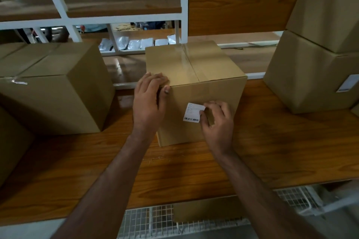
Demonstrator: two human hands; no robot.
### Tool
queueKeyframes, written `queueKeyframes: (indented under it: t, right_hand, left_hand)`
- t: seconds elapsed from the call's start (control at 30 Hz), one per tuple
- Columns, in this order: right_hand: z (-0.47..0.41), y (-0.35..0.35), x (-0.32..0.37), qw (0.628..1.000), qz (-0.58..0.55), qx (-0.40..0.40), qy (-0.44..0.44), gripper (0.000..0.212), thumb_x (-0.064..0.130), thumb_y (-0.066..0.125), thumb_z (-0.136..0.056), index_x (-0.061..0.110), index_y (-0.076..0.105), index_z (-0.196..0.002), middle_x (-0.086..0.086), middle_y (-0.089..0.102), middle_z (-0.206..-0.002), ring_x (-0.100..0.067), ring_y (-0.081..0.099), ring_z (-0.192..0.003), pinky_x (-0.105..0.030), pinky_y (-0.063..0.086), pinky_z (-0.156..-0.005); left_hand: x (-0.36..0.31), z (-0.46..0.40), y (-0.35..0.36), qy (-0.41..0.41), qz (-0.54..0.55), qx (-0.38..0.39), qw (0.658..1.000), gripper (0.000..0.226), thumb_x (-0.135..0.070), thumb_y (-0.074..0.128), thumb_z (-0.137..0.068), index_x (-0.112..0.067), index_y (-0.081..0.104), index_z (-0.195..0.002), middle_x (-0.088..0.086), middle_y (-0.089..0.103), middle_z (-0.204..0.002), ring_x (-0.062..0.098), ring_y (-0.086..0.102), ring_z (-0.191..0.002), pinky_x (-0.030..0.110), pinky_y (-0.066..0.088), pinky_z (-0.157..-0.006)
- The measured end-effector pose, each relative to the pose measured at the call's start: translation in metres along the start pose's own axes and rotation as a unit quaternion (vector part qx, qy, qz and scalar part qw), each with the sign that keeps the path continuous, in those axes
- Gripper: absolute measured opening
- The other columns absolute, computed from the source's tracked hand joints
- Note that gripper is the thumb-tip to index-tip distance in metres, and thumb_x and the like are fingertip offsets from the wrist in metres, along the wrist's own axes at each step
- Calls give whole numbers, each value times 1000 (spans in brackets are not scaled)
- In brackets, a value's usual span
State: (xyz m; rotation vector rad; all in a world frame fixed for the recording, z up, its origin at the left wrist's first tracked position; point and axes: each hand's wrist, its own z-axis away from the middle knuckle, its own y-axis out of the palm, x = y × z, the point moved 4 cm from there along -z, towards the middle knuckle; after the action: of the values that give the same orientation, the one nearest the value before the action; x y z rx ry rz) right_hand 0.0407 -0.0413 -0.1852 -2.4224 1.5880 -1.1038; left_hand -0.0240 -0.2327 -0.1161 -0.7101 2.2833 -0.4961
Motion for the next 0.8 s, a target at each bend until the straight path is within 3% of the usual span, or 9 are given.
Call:
queueKeyframes:
  t: [0.1, 0.2, 0.4, 0.67, 0.8]
  right_hand:
    - [1, 0, 0, 1000, 2, 4, 15, 50, 26, 68, -91, 9, 57, -136, -11, 59, -117, -21, 54, -109, -24, 50, -84]
    - [-1, 1, 2, 1000, 5, -6, 3, 55, 29, 61, -93, 8, 49, -143, -12, 58, -112, -25, 55, -103, -26, 50, -81]
    - [4, 3, 2, 1000, 12, -2, -6, 43, 24, 66, -93, 7, 61, -132, -14, 58, -113, -24, 54, -106, -26, 51, -84]
    - [3, -1, 3, 1000, -25, 4, 10, 26, 18, 76, -87, 6, 72, -109, -13, 60, -114, -24, 57, -109, -22, 46, -85]
    - [6, -4, 2, 999, -42, 19, 14, 25, 17, 73, -89, 7, 70, -112, -12, 60, -118, -22, 57, -113, -9, 40, -89]
  left_hand:
    - [1, -1, 0, -1, -2, 0, 1000, 32, -30, 48, -104, -13, 64, -125, 4, 61, -133, 25, 45, -136, 40, 36, -114]
    - [1, -1, 0, -1, -2, 1, 1000, 32, -29, 48, -104, -12, 65, -125, 4, 62, -133, 25, 46, -136, 38, 35, -115]
    - [-1, -1, 0, -6, -5, 0, 1000, 33, -30, 48, -103, -11, 65, -125, 4, 61, -134, 25, 45, -137, 37, 34, -113]
    - [0, 0, -1, 2, -1, -1, 1000, 32, -28, 48, -104, -10, 65, -123, 6, 62, -132, 27, 48, -134, 44, 39, -111]
    - [1, 0, -2, 2, -4, 4, 1000, 33, -28, 48, -103, -9, 65, -124, 6, 61, -133, 28, 47, -135, 44, 39, -111]
